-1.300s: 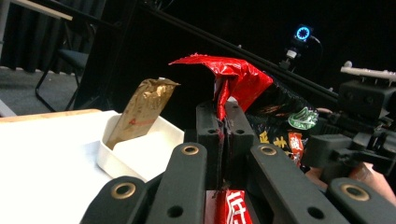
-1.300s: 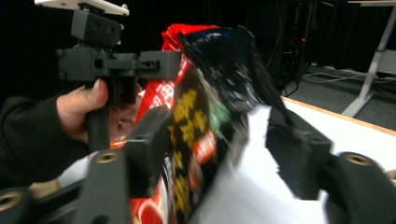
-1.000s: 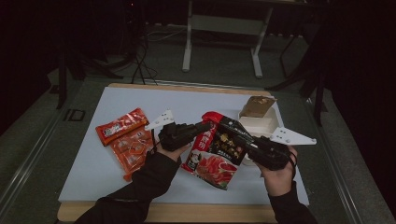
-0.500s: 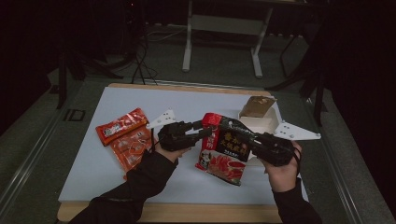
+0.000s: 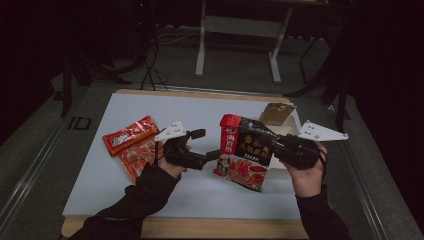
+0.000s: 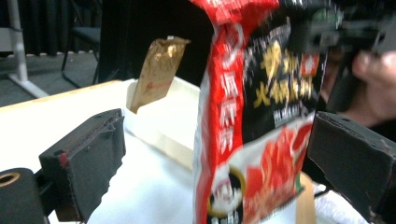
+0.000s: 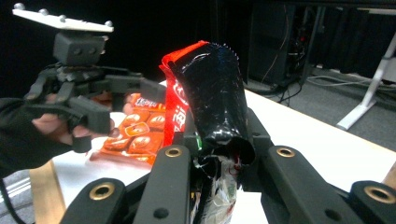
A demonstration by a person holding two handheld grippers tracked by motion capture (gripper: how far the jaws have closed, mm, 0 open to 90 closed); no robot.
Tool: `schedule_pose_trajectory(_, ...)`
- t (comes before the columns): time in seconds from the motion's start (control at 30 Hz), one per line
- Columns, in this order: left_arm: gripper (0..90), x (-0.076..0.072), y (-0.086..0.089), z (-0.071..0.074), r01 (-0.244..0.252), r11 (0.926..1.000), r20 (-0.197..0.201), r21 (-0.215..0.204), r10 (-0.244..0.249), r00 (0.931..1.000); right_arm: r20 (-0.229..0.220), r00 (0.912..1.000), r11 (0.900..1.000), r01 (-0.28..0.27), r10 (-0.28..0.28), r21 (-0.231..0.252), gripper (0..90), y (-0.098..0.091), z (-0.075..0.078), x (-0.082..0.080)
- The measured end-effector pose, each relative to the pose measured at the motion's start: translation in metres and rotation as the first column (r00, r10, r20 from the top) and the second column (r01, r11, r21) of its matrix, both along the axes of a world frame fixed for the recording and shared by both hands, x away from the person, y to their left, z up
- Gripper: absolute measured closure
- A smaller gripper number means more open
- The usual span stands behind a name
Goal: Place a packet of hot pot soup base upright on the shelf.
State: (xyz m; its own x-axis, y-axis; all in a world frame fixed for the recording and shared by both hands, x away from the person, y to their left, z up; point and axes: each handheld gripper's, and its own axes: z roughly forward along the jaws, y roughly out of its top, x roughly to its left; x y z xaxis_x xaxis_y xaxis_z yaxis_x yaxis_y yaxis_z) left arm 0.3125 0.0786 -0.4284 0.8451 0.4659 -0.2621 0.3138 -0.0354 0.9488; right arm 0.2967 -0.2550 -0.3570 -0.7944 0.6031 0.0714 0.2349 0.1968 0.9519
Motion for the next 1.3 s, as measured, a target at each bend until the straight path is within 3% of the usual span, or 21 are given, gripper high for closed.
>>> schedule_pose_trajectory(0.13,2.3,-0.007,0.003,-0.005,0.006,0.9989,-0.01,0.046,-0.005,0.9999,0.026,0.9993,0.9995,-0.027,0.028,-0.012,77.3,-0.002,0.004,0.005)
schedule_pose_trajectory(0.23,2.3,-0.013,0.008,-0.008,0.009,0.9978,-0.011,0.066,-0.008,0.9999,0.027,0.9995,0.9998,-0.016,0.016,-0.011,77.4,-0.004,0.007,0.007)
schedule_pose_trajectory(0.43,2.3,-0.021,0.013,-0.016,0.02,0.9972,-0.025,0.072,-0.018,0.9995,0.051,0.9987,0.9999,0.003,-0.003,0.015,77.4,-0.012,0.016,0.016)
schedule_pose_trajectory(0.5,2.3,-0.023,0.016,-0.019,0.029,0.9978,-0.021,0.059,-0.028,0.9994,0.061,0.998,0.9997,0.015,-0.016,0.018,77.3,-0.014,0.019,0.02)
schedule_pose_trajectory(0.7,2.5,-0.031,0.024,-0.033,0.023,0.9967,0.004,0.078,-0.024,0.9997,0.085,0.9947,0.9982,0.055,-0.057,0.024,77.3,-0.025,0.027,0.035)
schedule_pose_trajectory(0.93,2.5,-0.042,0.036,-0.052,0.016,0.9954,-0.035,0.094,-0.013,0.9993,0.111,0.9883,0.9944,0.102,-0.105,0.025,77.2,-0.041,0.034,0.05)
schedule_pose_trajectory(1.17,2.5,-0.051,0.046,-0.064,0.011,0.9918,-0.045,0.127,-0.005,0.999,0.156,0.9764,0.9887,0.148,-0.15,0.02,77.1,-0.058,0.034,0.06)
schedule_pose_trajectory(1.3,2.5,-0.056,0.049,-0.069,0.016,0.9908,-0.063,0.135,-0.008,0.998,0.144,0.9742,0.9847,0.174,-0.174,0.014,77.1,-0.069,0.035,0.068)
